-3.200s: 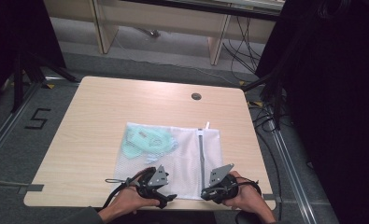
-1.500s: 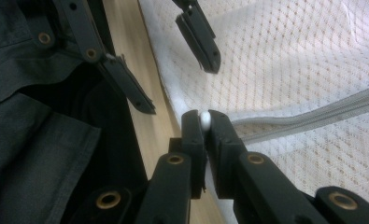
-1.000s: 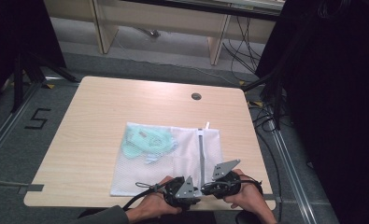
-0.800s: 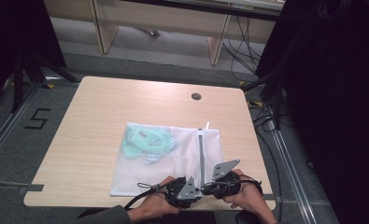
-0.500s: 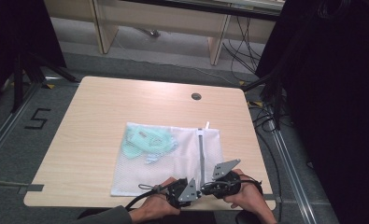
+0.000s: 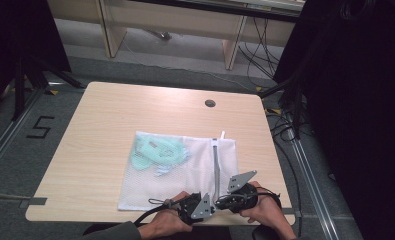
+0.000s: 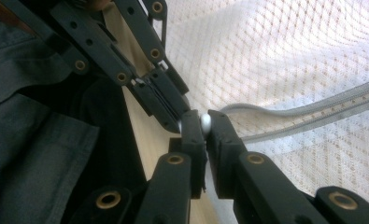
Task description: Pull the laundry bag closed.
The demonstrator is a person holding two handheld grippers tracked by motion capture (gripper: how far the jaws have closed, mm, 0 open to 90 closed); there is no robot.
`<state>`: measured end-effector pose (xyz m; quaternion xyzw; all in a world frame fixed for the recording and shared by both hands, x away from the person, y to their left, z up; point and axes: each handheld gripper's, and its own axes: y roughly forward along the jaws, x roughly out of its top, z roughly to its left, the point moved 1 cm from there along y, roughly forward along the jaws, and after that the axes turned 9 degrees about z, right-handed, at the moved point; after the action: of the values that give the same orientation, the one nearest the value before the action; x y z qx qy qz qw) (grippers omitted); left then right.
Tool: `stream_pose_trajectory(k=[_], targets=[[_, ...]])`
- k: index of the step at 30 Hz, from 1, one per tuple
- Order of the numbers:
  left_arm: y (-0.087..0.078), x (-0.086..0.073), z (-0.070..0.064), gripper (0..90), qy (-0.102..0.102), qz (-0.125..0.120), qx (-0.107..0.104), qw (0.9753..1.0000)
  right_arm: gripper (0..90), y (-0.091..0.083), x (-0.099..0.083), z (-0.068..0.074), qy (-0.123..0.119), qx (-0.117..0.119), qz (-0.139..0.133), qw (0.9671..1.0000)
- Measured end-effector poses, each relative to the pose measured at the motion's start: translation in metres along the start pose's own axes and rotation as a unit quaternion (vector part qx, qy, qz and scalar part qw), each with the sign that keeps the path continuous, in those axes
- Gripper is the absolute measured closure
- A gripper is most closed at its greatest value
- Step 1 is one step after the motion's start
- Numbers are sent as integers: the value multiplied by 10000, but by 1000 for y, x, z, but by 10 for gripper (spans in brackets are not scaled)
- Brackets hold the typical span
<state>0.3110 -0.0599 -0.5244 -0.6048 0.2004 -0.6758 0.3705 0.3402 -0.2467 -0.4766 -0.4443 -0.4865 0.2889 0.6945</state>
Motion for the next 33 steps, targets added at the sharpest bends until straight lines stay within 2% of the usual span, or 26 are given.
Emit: stream_pose_trajectory(k=[2, 5, 6, 7, 8, 12, 13, 14, 16, 18, 20, 21, 23, 26, 28, 29, 30, 31, 33], targets=[[-1, 0, 1, 879, 149, 93, 19, 9998, 863, 1, 0, -1, 41, 59, -31, 10000], [0, -1, -1, 879, 78, 82, -2, 9999, 863, 3, 0, -2, 17, 39, 47, 10000], [0, 0, 0, 880, 148, 80, 35, 9999, 863, 4, 1, -2, 16, 68, 23, 10000], [1, 0, -2, 880, 48, 35, -17, 10000, 863, 5, 1, -4, -29, 49, 29, 10000], [1, 0, -2, 881, 41, 7, -18, 10000, 863, 5, 0, -4, 35, 64, 42, 10000], [1, -1, -2, 882, 48, 42, -32, 10000, 863, 7, 0, -6, 49, 93, 105, 9999], [0, -1, -1, 882, 143, 80, 1, 9999, 863, 7, 1, -5, 67, 119, 128, 9998], [0, -1, -1, 883, 54, 80, -47, 9999, 863, 7, 1, -6, 65, 89, 149, 9998], [0, -1, -1, 883, 24, 79, -84, 9999, 863, 8, 1, -6, 63, 83, 148, 9998], [-2, 0, 0, 884, 108, 70, -81, 9999, 864, 8, 2, -7, 73, 11, 178, 9998], [-2, -1, 0, 884, 37, 74, -120, 9999, 864, 8, 3, -7, 84, 38, 189, 9998], [-2, 0, 1, 884, 100, 79, -89, 9999, 864, 9, 3, -7, 82, 10, 187, 9998], [-1, -1, -1, 884, 4, 69, -105, 9999, 864, 9, 3, -8, 72, 47, 216, 9997], [-2, 0, -1, 884, 27, 67, -145, 9999, 864, 11, 3, -8, 97, 36, 211, 9997], [-1, 0, -3, 884, -21, -2, -163, 9999, 864, 11, 2, -10, 88, -50, 290, 9995], [-1, 0, -3, 884, -8, 5, -173, 9999, 864, 12, 2, -11, 12, -88, 266, 9996], [-1, 0, -3, 883, -23, 14, -187, 9998, 864, 11, 2, -10, 104, -29, 268, 9996], [-2, 0, -1, 883, 54, 49, -191, 9998, 864, 10, 3, -11, 82, -40, 288, 9995], [-2, 0, -1, 883, 37, 40, -189, 9998, 864, 10, 3, -11, 93, -39, 285, 9995]])
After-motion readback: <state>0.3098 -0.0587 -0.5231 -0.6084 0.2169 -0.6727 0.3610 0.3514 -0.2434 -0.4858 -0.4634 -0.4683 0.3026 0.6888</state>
